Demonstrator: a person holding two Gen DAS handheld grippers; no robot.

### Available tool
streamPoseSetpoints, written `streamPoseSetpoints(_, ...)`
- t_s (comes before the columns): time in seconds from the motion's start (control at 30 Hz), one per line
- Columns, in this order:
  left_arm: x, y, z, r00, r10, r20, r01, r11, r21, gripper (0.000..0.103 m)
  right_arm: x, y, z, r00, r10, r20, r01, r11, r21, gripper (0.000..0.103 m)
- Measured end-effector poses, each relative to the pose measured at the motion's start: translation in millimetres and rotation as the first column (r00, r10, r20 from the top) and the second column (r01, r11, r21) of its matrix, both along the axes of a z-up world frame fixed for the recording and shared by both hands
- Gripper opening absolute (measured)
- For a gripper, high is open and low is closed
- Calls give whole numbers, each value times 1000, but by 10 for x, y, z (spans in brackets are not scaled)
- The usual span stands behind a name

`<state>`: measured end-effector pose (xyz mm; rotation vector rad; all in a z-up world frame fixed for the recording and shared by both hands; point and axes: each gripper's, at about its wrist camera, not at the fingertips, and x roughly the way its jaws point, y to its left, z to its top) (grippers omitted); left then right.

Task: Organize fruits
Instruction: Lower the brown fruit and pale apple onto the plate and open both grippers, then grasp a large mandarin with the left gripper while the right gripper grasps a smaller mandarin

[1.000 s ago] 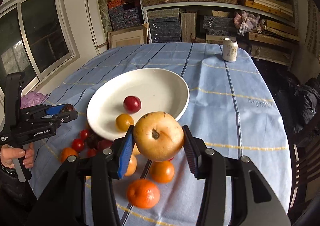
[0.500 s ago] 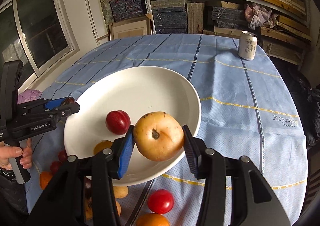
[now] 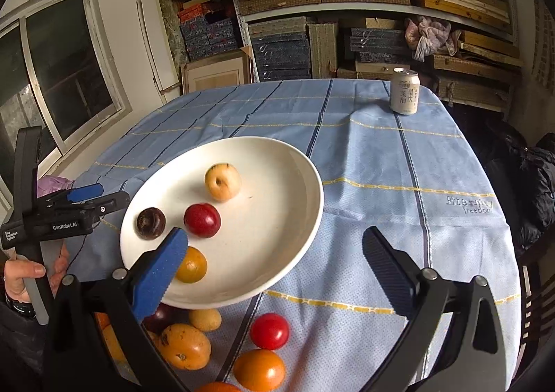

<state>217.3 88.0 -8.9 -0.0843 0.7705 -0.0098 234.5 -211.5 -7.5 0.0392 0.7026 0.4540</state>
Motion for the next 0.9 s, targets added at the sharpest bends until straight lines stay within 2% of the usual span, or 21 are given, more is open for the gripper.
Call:
streamPoseSetpoints(0.13,-283,10,12,1000,-5,4,5,1000,-14,100,-245,-25,-101,1000,10,-26,-10,1000,-15,99)
streamPoseSetpoints(0.23,-556,-66,-28,1000,-28,-12,28,1000,6,100,-471,-55,-194,999,10,-52,-11,1000,-22,99)
streamPoseSetpoints(0.4,-1029,-215,-237,997,-60,-48,64,995,82,100,-869,-126,-364,995,-1,-98,1,1000,-2,99)
streamPoseSetpoints(0.5,-1236,-230,-354,995,-60,-82,67,995,80,100,-1049,-70,-461,994,0,-113,-5,999,-38,99)
streamPoseSetpoints(0.6,-1370,-222,-394,994,-64,-87,68,997,39,100,-1162,5,-544,993,16,-119,-22,998,-53,99)
streamPoseSetpoints(0.73,-1506,-313,-401,993,-84,-84,92,991,94,100,-1199,88,-617,992,22,-126,-30,998,-59,99)
streamPoseSetpoints(0.83,-1544,-345,-393,990,-117,-74,123,988,88,100,-1171,107,-648,990,19,-140,-27,998,-55,99)
streamPoseSetpoints(0.9,-1494,-342,-449,992,-92,-89,102,988,113,100,-1147,106,-657,990,12,-141,-20,998,-57,99)
